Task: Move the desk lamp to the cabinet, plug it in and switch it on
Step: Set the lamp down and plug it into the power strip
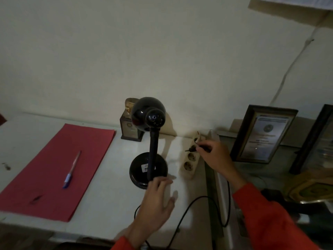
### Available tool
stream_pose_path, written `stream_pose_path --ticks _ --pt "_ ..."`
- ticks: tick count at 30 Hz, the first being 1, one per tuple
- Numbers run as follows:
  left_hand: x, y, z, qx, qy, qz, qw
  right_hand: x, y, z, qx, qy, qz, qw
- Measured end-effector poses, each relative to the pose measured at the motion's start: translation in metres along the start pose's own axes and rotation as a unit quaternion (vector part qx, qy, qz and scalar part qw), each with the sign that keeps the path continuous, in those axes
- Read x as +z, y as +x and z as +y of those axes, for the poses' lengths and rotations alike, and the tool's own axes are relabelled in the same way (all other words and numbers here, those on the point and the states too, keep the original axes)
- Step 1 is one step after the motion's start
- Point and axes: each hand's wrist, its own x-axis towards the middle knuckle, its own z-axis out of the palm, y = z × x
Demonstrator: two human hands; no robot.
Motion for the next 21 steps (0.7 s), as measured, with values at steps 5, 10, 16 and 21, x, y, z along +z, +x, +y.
stream_pose_path --ticks 5,10,16,21 --pt "0.043 0.031 -0.009 0.021 0.058 -0.08 0.995 0.0 0.004 0.009 0.002 -0.051 -0.011 0.999" --pt "0.075 0.044 -0.023 0.01 0.168 -0.119 0.978 0.006 0.006 0.013 0.027 -0.072 -0.088 0.993" --pt "0.088 0.037 -0.033 0.006 0.207 -0.098 0.973 0.025 0.007 0.012 0.021 -0.137 -0.159 0.978" --pt "0.088 0.036 -0.034 0.011 0.211 -0.094 0.973 0.036 0.009 0.01 0.025 -0.142 -0.15 0.978"
